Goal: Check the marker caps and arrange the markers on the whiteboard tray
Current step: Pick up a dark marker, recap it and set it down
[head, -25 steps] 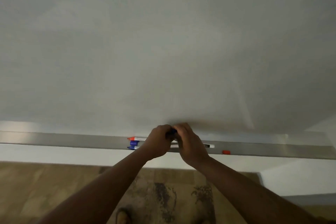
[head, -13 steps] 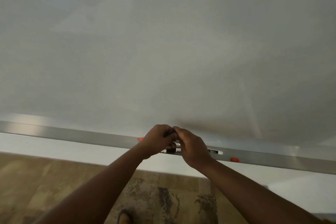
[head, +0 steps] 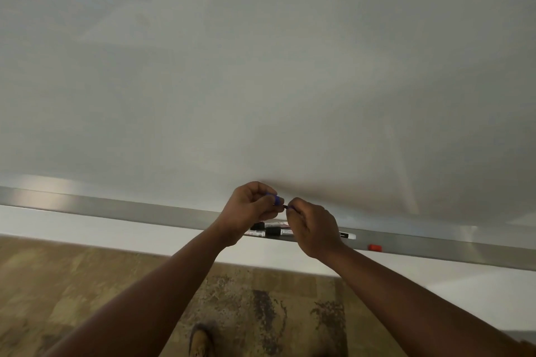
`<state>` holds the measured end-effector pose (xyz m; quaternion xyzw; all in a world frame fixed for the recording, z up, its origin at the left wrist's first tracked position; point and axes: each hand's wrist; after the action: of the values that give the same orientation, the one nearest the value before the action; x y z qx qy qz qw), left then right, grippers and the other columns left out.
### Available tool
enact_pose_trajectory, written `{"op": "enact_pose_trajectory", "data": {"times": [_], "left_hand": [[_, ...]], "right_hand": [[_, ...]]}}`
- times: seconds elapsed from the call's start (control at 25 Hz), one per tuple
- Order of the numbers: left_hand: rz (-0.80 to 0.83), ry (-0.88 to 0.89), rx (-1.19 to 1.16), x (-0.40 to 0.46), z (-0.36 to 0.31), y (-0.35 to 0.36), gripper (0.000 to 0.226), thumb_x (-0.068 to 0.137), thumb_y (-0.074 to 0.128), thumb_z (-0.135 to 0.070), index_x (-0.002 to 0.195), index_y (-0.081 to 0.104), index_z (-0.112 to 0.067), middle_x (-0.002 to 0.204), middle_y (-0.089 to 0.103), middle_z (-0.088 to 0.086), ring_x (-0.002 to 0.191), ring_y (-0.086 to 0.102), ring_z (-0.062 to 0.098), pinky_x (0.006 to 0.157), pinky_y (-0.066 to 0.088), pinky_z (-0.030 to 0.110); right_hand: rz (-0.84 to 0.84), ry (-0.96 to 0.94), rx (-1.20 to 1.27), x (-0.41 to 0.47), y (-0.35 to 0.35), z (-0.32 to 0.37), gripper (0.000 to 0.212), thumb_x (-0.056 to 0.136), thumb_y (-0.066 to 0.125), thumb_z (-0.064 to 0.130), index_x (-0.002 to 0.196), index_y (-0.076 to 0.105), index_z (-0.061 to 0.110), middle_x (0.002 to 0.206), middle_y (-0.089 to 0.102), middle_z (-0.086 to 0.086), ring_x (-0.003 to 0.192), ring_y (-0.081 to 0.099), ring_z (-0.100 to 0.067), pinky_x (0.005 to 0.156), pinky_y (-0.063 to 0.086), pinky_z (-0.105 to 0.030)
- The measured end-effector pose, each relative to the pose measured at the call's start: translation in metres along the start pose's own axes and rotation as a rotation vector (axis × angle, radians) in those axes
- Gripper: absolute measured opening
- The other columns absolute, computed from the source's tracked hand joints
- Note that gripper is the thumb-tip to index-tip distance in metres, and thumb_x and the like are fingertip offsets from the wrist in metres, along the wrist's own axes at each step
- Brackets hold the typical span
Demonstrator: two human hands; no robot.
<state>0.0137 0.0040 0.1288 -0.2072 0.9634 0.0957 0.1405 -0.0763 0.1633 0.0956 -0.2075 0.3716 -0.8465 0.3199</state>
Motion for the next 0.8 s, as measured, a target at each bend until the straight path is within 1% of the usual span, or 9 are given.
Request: {"op": "enact_pose_trajectory", "data": {"times": [0.16,0.28,0.32,0.36,0.44,0.48,0.56,0.68,0.8], "left_hand": [[0.076,0.013,0.060,0.000,0.002,0.001,0.014,0.096,0.058,-0.002,0.108,0.063,0.003,0.101,0.073,0.023,0.095,0.074,0.030,0.081,0.060,0.033],[0.103,0.026,0.128,0.003,0.004,0.000,0.012,0.095,0.060,-0.003,0.106,0.064,0.002,0.099,0.072,0.025,0.093,0.072,0.035,0.086,0.060,0.043],[0.115,0.020,0.155,0.003,0.004,0.000,0.012,0.095,0.061,-0.004,0.105,0.063,0.002,0.097,0.073,0.025,0.090,0.072,0.034,0.084,0.060,0.044],[0.126,0.011,0.187,0.002,0.003,0.001,0.013,0.094,0.063,-0.006,0.104,0.063,0.002,0.095,0.074,0.023,0.087,0.073,0.032,0.077,0.061,0.042],[0.130,-0.010,0.254,0.000,0.000,0.004,0.014,0.092,0.067,-0.007,0.102,0.062,0.002,0.088,0.076,0.016,0.081,0.074,0.026,0.064,0.058,0.033],[0.128,-0.016,0.297,0.001,-0.002,0.004,0.013,0.090,0.068,-0.008,0.099,0.064,0.001,0.083,0.075,0.013,0.076,0.073,0.022,0.062,0.055,0.029],[0.141,-0.028,0.399,0.006,-0.006,0.001,0.009,0.086,0.073,-0.010,0.091,0.069,-0.003,0.077,0.074,0.011,0.068,0.069,0.019,0.063,0.053,0.029],[0.161,-0.083,0.551,0.014,-0.016,-0.003,0.003,0.080,0.075,-0.012,0.081,0.075,-0.009,0.079,0.074,0.015,0.065,0.064,0.017,0.068,0.053,0.033],[0.145,-0.122,0.655,0.020,-0.030,0.000,0.005,0.077,0.075,-0.010,0.080,0.078,-0.012,0.079,0.072,0.021,0.064,0.061,0.019,0.068,0.052,0.034]], "right_hand": [[0.024,-0.001,-0.116,0.007,-0.004,0.006,0.021,0.081,0.037,0.038,0.081,0.050,0.023,0.059,0.053,0.002,0.057,0.050,-0.022,0.052,0.040,-0.034],[0.041,-0.015,-0.183,0.007,-0.006,0.013,0.022,0.080,0.045,0.045,0.080,0.048,0.023,0.059,0.049,0.006,0.057,0.049,-0.019,0.051,0.038,-0.030],[0.042,-0.021,-0.205,0.007,-0.007,0.016,0.026,0.080,0.049,0.050,0.079,0.047,0.024,0.060,0.049,0.007,0.056,0.049,-0.016,0.051,0.038,-0.030],[0.047,-0.025,-0.230,0.007,-0.007,0.019,0.031,0.077,0.051,0.055,0.079,0.046,0.025,0.062,0.051,0.009,0.057,0.050,-0.015,0.051,0.039,-0.030],[0.066,-0.032,-0.299,0.009,-0.007,0.025,0.043,0.070,0.047,0.068,0.078,0.044,0.026,0.067,0.057,0.008,0.060,0.055,-0.016,0.051,0.040,-0.029],[0.073,-0.038,-0.344,0.011,-0.008,0.027,0.049,0.068,0.042,0.073,0.078,0.043,0.026,0.069,0.060,0.006,0.062,0.058,-0.018,0.051,0.040,-0.029],[0.084,-0.056,-0.438,0.014,-0.009,0.029,0.058,0.067,0.034,0.081,0.079,0.048,0.025,0.073,0.065,0.003,0.066,0.062,-0.022,0.052,0.038,-0.030],[0.094,-0.063,-0.544,0.016,-0.011,0.033,0.067,0.074,0.036,0.086,0.082,0.060,0.023,0.075,0.068,0.000,0.070,0.066,-0.024,0.053,0.038,-0.030],[0.121,0.002,-0.548,0.018,-0.015,0.042,0.073,0.072,0.035,0.090,0.085,0.065,0.024,0.077,0.070,0.000,0.073,0.067,-0.025,0.055,0.041,-0.030]]}}
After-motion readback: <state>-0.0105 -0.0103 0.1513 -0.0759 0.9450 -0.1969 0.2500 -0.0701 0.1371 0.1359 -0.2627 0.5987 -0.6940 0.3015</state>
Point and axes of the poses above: each hand's wrist, its own x-axis towards the middle knuckle, its own y-axis out of the palm, z = x × y
